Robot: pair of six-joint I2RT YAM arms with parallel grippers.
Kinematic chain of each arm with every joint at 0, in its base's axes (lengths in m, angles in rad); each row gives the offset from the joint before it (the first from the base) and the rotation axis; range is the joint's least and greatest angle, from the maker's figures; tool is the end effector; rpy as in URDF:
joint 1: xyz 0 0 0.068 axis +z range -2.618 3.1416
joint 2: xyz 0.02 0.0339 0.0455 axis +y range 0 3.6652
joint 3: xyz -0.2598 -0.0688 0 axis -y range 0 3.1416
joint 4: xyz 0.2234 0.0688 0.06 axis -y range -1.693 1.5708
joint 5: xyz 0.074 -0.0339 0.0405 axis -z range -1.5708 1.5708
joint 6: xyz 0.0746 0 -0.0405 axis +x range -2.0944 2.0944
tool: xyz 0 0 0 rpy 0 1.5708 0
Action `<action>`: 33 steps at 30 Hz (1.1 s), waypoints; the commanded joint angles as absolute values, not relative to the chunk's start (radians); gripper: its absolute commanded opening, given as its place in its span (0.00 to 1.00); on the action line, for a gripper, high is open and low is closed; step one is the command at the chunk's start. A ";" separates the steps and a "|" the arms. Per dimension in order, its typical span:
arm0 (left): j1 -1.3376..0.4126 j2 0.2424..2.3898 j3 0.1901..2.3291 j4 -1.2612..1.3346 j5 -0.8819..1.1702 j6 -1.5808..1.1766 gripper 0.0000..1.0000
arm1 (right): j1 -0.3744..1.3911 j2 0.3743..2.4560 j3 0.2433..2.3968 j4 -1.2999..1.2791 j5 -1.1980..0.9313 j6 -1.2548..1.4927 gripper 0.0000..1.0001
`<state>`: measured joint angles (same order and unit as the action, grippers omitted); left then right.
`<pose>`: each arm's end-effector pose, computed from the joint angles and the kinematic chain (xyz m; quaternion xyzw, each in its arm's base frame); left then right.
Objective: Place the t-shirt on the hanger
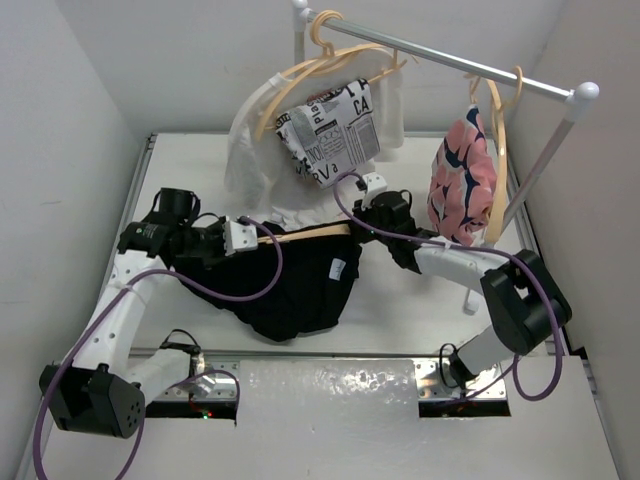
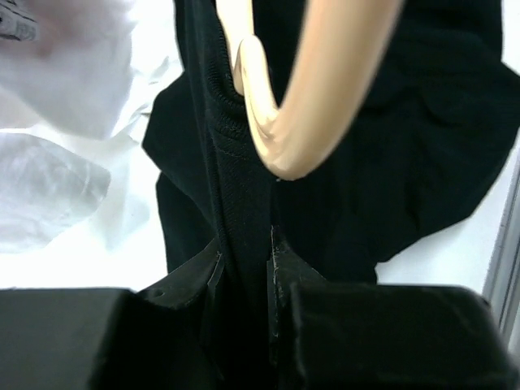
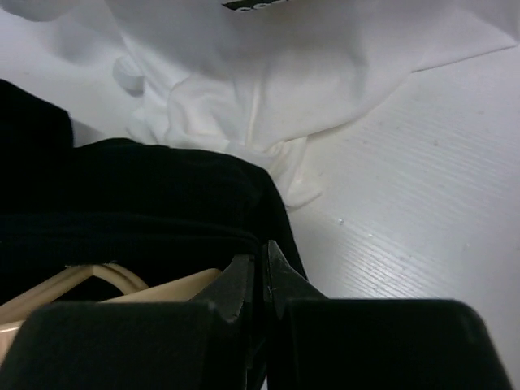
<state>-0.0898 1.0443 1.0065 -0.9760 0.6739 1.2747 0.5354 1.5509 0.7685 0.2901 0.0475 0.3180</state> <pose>0.1800 -0.0629 0.2773 0.6427 0.6470 -0.1188 0.3927 0.2998 0.1737 0.1881 -0.0809 0.8541 0.1939 0.4757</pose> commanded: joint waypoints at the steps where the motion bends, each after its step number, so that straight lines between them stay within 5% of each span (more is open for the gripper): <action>1: -0.038 1.008 1.046 -1.101 0.638 1.327 0.00 | 0.382 1.566 0.727 0.190 0.140 0.284 0.00; 9: -0.034 1.032 1.023 -1.040 0.624 1.244 0.00 | 0.377 1.539 0.684 0.226 0.090 0.253 0.00; 16: -0.051 1.072 0.996 -0.795 0.461 0.985 0.00 | 0.491 1.462 0.689 0.160 0.299 0.138 0.00; 23: -0.258 1.080 0.951 -0.785 0.347 0.979 0.00 | 0.612 1.494 0.765 0.112 0.416 0.037 0.00; 33: -0.313 1.121 0.983 -0.770 0.338 0.963 0.00 | 0.693 1.522 0.824 0.092 0.445 -0.028 0.00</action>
<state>-0.2955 1.1137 0.9554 -0.7837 0.4110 0.9874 0.6773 1.5143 0.7879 0.1162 0.3416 0.0402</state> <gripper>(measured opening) 0.138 0.002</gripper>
